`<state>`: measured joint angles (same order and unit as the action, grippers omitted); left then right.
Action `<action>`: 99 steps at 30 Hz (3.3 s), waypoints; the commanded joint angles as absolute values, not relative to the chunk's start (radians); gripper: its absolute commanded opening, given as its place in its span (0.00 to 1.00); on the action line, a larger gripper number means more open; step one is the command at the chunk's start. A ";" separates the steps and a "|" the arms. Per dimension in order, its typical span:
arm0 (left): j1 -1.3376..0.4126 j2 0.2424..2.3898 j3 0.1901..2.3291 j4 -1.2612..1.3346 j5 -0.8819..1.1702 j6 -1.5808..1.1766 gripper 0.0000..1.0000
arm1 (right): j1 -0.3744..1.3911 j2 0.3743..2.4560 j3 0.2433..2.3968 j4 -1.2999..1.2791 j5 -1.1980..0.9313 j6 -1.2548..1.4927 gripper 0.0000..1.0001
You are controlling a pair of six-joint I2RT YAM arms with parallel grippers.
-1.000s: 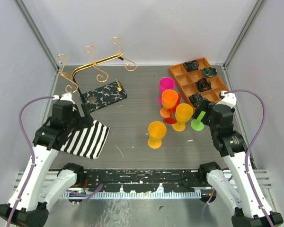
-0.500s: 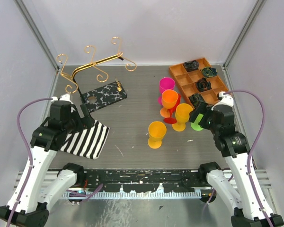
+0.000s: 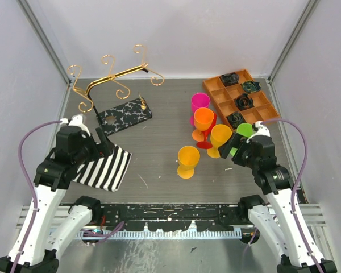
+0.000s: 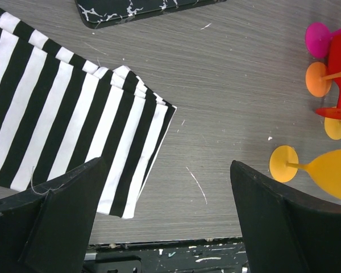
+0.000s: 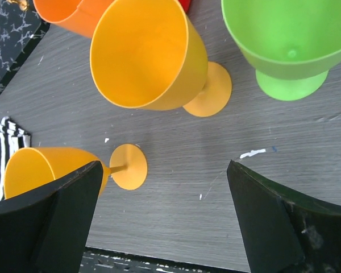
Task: Place the wine glass upside down on the wine glass rack
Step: Pick up the wine glass at the center of the board.
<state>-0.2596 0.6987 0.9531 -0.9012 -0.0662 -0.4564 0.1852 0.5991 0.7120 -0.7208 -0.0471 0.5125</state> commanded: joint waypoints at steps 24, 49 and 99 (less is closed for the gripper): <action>-0.256 0.721 0.938 -0.856 -0.035 -0.443 0.98 | 0.781 0.656 0.368 -0.330 0.267 0.983 0.91; -0.255 0.722 0.933 -0.856 -0.031 -0.452 0.98 | 0.830 0.806 0.156 0.232 0.203 1.088 0.83; -0.255 0.731 0.932 -0.867 -0.065 -0.468 0.98 | 0.928 1.784 0.169 1.697 0.123 0.172 0.68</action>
<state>-0.2596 0.7361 0.9413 -0.8795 -0.0544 -0.4656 0.9218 1.7718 0.1322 1.5108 0.0959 0.2546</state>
